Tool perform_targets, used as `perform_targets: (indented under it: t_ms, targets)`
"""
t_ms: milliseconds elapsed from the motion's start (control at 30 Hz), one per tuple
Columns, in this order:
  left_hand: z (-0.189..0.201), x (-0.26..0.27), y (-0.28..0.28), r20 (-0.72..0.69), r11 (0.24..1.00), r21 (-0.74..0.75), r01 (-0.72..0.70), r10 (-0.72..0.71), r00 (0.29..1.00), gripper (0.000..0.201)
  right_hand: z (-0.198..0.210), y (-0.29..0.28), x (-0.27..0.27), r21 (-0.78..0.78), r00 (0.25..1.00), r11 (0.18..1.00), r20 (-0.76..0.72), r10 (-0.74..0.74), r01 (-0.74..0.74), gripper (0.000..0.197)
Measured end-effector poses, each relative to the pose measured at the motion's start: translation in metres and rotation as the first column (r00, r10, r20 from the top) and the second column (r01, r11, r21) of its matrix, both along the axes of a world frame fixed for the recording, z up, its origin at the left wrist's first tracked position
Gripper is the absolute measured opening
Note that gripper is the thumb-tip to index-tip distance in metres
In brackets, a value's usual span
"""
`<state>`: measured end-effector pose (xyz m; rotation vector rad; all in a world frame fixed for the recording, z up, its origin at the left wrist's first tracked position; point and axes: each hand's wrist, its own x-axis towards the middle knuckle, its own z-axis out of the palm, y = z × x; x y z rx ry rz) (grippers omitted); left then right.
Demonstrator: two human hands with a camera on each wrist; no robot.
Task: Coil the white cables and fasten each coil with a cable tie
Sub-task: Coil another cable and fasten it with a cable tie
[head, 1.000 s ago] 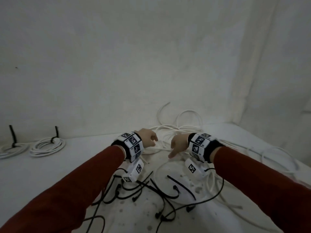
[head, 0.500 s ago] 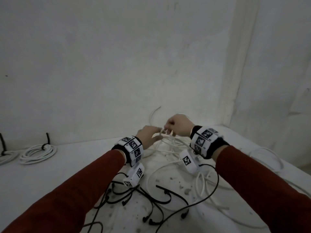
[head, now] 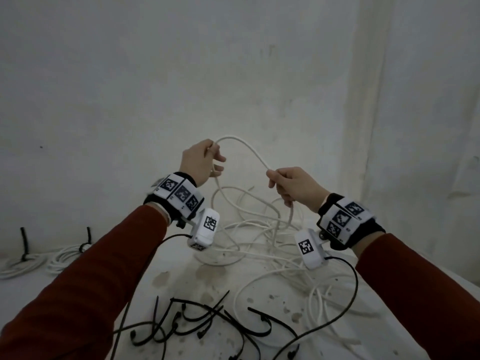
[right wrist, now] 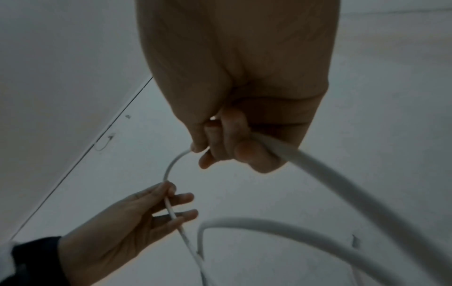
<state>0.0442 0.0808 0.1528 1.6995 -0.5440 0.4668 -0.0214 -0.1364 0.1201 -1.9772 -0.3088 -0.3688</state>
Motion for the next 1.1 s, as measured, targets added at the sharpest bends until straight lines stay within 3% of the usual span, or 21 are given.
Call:
perform_targets:
  t_ms: [233, 367, 433, 500, 533, 700, 767, 833, 900, 967, 1100]
  targets:
    - [0.023, 0.018, 0.061, 0.059, 0.976, -0.056, -0.209, 0.212, 0.976, 0.030, -0.005, -0.025, -0.002, -0.135, 0.982, 0.976, 0.104, -0.160, 0.173, 0.056]
    - [0.018, 0.030, 0.103, 0.148, 0.915, 0.063, -0.398, 0.386, 0.910, 0.029, 0.004, -0.047, -0.002, -0.104, 0.913, 0.912, 0.144, -0.381, 0.397, 0.065]
    - [0.009, 0.035, 0.116, 0.198, 0.857, 0.192, -0.478, 0.443, 0.874, 0.027, 0.013, -0.052, -0.003, -0.069, 0.899, 0.904, 0.163, -0.407, 0.422, 0.063]
    - [-0.004, 0.040, 0.125, 0.217, 0.787, 0.309, -0.533, 0.488, 0.846, 0.025, 0.024, -0.049, -0.004, 0.023, 0.938, 0.952, 0.164, -0.304, 0.304, 0.056]
    - [-0.010, 0.043, 0.126, 0.190, 0.792, 0.316, -0.522, 0.486, 0.853, 0.021, 0.029, -0.044, -0.003, 0.094, 0.962, 0.974, 0.166, -0.219, 0.206, 0.052]
    - [-0.022, 0.045, 0.126, 0.053, 0.902, 0.191, -0.387, 0.385, 0.922, 0.033, 0.050, -0.012, -0.009, 0.298, 0.980, 0.938, 0.144, 0.138, -0.176, 0.036]
    - [-0.022, 0.041, 0.127, 0.019, 0.915, 0.164, -0.369, 0.371, 0.928, 0.031, 0.053, -0.003, -0.013, 0.463, 0.944, 0.828, 0.074, 0.320, -0.317, 0.036]
    - [-0.023, 0.038, 0.127, 0.028, 0.907, 0.207, -0.366, 0.368, 0.929, 0.027, 0.056, 0.004, -0.017, 0.636, 0.845, 0.622, 0.093, 0.526, -0.457, 0.034]
    - [-0.025, 0.036, 0.126, 0.079, 0.886, 0.271, -0.376, 0.369, 0.926, 0.025, 0.059, 0.011, -0.022, 0.746, 0.748, 0.387, 0.218, 0.627, -0.542, 0.029]
    - [-0.027, 0.034, 0.123, 0.156, 0.853, 0.330, -0.405, 0.374, 0.914, 0.023, 0.065, 0.020, -0.029, 0.781, 0.724, 0.241, 0.351, 0.594, -0.576, 0.024]
    - [-0.032, 0.018, 0.101, 0.266, 0.831, 0.405, -0.382, 0.293, 0.918, 0.025, 0.081, 0.041, -0.035, 0.789, 0.760, 0.121, 0.520, 0.391, -0.602, 0.016]
